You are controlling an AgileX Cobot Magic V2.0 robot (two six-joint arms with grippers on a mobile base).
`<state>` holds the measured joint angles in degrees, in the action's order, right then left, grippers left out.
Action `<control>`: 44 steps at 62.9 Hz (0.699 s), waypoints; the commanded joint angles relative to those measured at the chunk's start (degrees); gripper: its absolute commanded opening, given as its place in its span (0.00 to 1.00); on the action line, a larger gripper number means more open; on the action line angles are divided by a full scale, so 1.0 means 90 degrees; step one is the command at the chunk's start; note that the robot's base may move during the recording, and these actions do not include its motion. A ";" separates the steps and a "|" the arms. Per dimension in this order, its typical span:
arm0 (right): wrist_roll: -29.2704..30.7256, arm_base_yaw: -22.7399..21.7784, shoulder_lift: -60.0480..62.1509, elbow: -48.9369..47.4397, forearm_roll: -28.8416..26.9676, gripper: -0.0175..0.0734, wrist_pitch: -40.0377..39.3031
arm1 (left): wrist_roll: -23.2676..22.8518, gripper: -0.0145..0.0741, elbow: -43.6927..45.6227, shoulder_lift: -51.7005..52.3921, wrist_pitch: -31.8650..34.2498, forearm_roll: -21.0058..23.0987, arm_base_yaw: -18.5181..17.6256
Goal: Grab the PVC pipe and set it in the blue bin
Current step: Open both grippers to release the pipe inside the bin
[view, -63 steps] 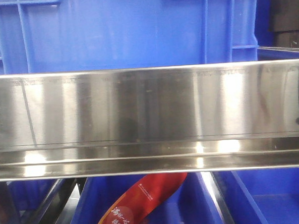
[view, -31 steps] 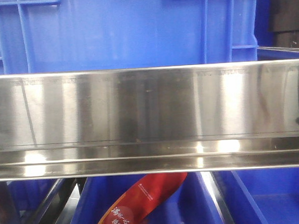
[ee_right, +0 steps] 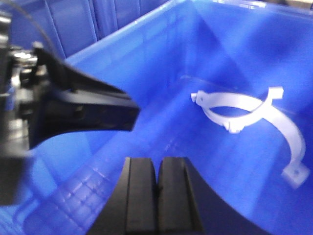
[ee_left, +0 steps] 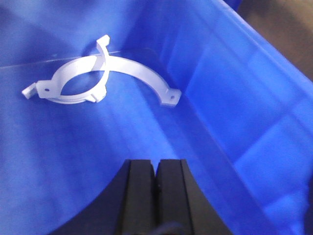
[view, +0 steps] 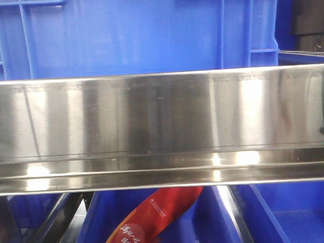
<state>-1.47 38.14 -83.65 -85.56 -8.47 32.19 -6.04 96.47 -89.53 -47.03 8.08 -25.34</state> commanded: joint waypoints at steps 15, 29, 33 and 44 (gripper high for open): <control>-0.0175 -0.0367 0.0560 -0.0064 0.0016 0.01 -0.0298 | -0.0006 0.04 -0.0081 0.1083 0.0170 -0.0843 0.0003; -0.0175 -0.0367 0.1008 0.0152 0.0622 0.01 -0.0298 | -0.0006 0.04 -0.1096 0.2190 0.1429 -0.0624 0.0003; -0.0175 -0.0371 0.1168 0.0320 0.0686 0.01 -0.0298 | -0.0006 0.04 -0.1524 0.2548 0.1879 -0.0624 0.0003; -0.0175 -0.0490 0.1833 0.0991 0.0740 0.01 -0.0756 | -0.0006 0.04 -0.3105 0.3811 0.2977 -0.0723 0.0003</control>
<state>-2.94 34.72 -69.89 -78.43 -2.84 28.56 -6.04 73.28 -59.82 -25.31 1.88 -25.34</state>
